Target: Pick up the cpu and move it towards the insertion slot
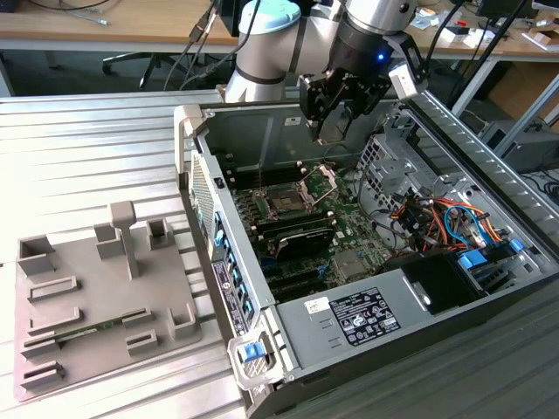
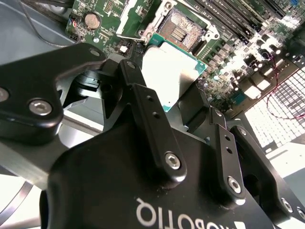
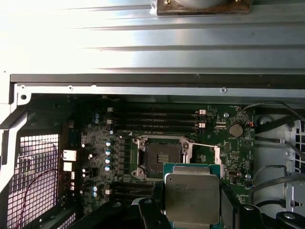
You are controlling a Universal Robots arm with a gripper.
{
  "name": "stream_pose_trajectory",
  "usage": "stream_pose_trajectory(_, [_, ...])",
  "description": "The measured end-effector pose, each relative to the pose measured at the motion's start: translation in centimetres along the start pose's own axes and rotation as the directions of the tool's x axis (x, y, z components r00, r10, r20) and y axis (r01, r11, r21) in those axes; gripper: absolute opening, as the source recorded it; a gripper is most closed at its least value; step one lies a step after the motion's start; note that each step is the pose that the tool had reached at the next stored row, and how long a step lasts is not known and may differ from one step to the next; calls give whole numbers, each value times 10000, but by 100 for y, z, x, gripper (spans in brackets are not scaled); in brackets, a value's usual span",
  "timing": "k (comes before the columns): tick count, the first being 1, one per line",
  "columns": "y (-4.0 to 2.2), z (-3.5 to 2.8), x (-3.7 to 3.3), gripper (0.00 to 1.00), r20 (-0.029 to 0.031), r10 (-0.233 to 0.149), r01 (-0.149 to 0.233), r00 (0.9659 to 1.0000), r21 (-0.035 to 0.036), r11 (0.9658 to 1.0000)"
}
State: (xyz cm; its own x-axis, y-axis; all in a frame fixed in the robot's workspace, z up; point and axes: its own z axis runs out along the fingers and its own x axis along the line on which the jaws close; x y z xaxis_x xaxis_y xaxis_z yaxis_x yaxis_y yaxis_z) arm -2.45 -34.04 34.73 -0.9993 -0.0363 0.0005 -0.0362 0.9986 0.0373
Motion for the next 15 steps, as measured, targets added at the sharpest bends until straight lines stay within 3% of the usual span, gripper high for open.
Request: stream_pose_trajectory(15, [-2, 42, -11, 55, 0, 0, 0, 10000, 0, 10000])
